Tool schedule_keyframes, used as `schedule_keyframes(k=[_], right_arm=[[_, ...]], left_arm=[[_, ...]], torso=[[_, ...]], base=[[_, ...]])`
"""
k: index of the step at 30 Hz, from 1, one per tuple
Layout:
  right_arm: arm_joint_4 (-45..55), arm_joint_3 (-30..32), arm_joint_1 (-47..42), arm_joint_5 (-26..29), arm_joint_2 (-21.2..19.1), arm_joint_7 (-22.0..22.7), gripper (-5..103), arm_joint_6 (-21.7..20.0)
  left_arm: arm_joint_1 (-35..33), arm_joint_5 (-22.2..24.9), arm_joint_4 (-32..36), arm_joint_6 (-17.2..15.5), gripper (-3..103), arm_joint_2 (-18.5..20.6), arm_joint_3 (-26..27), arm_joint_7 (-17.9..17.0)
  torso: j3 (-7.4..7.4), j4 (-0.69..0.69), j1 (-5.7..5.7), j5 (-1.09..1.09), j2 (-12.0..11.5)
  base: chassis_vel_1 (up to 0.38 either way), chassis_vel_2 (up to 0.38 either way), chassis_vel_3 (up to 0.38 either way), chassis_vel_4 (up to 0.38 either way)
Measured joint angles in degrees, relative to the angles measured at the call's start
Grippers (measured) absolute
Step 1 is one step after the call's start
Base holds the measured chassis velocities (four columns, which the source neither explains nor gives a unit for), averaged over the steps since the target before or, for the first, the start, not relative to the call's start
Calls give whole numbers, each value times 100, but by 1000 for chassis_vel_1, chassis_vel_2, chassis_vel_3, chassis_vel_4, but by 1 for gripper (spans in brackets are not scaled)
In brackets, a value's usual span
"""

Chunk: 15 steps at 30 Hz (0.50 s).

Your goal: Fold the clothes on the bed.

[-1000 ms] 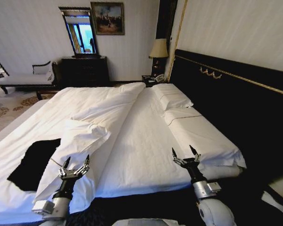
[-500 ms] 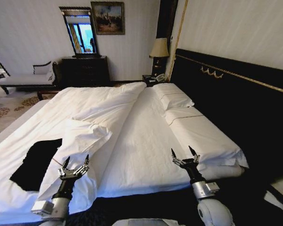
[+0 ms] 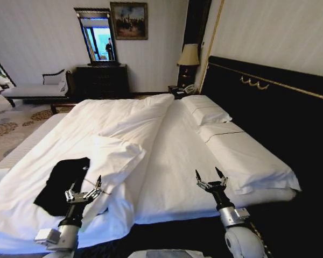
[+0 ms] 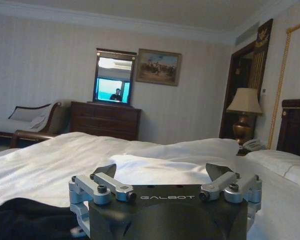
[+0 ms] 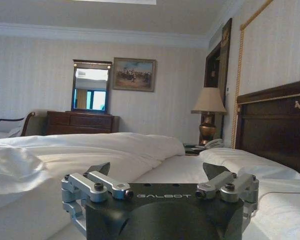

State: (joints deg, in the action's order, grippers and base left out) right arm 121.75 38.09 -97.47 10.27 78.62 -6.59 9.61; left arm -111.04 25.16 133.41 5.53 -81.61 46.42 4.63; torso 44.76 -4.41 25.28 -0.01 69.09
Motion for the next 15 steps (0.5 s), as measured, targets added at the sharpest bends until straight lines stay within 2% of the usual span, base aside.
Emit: schedule_keyframes(k=[10,15], right_arm=[[-18,-6,-2,-7,5,22,100,4],[-51,-26,-6,-27,22,22,100,24]], left_arm=[[4,4,-50,33,100,-16,-1,-1],[7,13,-110,74,100,-16,18,-6]], torso=[[0,0,0,1,0],[-1,-1,0,-2,0]], base=[[195,200,-200,-199],[106,116,-112,-118]])
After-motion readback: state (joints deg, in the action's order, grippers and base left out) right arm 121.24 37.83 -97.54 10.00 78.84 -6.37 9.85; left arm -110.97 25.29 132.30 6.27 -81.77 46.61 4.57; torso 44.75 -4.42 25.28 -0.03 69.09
